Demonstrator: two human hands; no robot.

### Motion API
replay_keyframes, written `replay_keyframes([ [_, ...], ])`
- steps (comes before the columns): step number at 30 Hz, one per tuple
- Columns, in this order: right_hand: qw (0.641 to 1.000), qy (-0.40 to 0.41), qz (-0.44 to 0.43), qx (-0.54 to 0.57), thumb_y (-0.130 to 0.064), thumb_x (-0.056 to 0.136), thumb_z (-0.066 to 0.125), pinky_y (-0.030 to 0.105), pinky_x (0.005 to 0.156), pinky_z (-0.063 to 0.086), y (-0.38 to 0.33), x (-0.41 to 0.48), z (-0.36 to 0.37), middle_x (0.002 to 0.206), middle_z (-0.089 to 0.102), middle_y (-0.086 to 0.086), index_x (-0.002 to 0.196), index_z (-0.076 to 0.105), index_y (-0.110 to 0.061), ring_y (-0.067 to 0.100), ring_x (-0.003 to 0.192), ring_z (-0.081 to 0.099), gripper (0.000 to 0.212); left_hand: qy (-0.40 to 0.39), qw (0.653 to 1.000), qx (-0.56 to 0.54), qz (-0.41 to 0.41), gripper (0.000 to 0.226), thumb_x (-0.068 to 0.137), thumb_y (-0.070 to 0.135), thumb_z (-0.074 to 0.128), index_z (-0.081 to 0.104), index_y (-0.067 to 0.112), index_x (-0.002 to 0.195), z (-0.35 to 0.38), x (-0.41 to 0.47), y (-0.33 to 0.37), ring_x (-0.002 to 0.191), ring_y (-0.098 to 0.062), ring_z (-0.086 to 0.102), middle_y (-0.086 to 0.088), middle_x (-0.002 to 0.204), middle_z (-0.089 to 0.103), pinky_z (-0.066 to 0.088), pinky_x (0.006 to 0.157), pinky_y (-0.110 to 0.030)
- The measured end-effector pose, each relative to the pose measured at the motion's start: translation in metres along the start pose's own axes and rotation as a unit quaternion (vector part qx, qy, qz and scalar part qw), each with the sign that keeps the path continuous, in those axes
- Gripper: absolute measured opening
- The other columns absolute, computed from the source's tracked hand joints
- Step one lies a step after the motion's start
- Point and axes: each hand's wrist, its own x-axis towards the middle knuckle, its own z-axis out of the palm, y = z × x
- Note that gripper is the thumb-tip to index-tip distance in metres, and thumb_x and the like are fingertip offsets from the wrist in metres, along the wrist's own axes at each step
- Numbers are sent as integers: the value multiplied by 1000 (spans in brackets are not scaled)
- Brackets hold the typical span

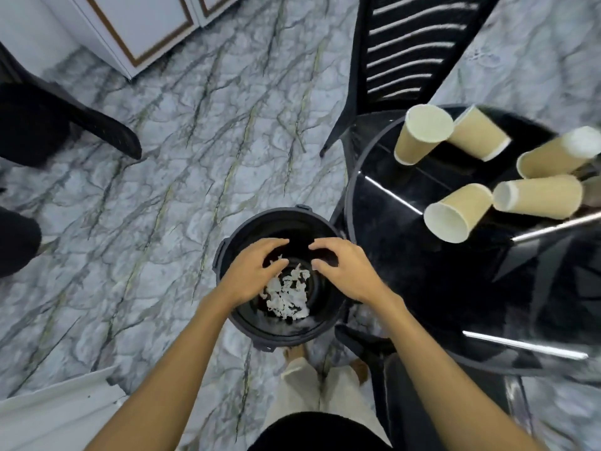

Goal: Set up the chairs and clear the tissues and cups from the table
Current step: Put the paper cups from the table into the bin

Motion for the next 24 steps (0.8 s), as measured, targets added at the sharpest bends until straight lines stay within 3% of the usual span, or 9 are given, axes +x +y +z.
replay_keyframes([
  [5,994,94,56,26,-26,91,63,26,104,38,28,-48,-42,128,62,-9,120,64,-25,9,121,51,29,-36,996,24,81,44,97,36,56,52,29,140,17,25,58,132,-8,45,9,142,52,32,106,-23],
  [9,981,166,92,41,-22,91,64,4,93,33,59,-86,-72,122,62,-13,118,65,-23,-6,108,46,28,-62,988,27,141,43,96,35,58,53,29,138,42,43,108,129,-4,46,11,140,54,36,110,-28],
  [10,976,184,104,49,-22,91,64,4,94,32,67,-95,-77,123,61,-13,119,65,-23,-7,108,45,28,-69,986,28,149,43,96,35,57,52,30,138,48,46,120,130,-3,45,12,141,53,35,109,-26],
  [13,963,219,141,66,-23,92,62,22,103,36,91,-120,-90,130,60,-9,119,63,-26,5,120,48,28,-89,981,29,169,42,96,34,58,53,31,138,68,54,150,128,-3,46,14,140,52,38,107,-26],
  [18,949,260,163,75,-23,93,61,20,100,30,125,-147,-108,133,58,-9,117,64,-28,10,125,48,25,-76,978,39,188,42,96,35,58,53,32,137,96,64,185,129,-5,46,14,139,54,38,108,-30],
  [24,933,308,165,82,-21,92,62,26,106,32,146,-155,-139,133,58,-8,118,64,-26,11,127,46,26,-28,974,46,220,41,92,38,56,56,30,132,112,85,221,123,-10,51,11,133,58,41,105,-37],
])
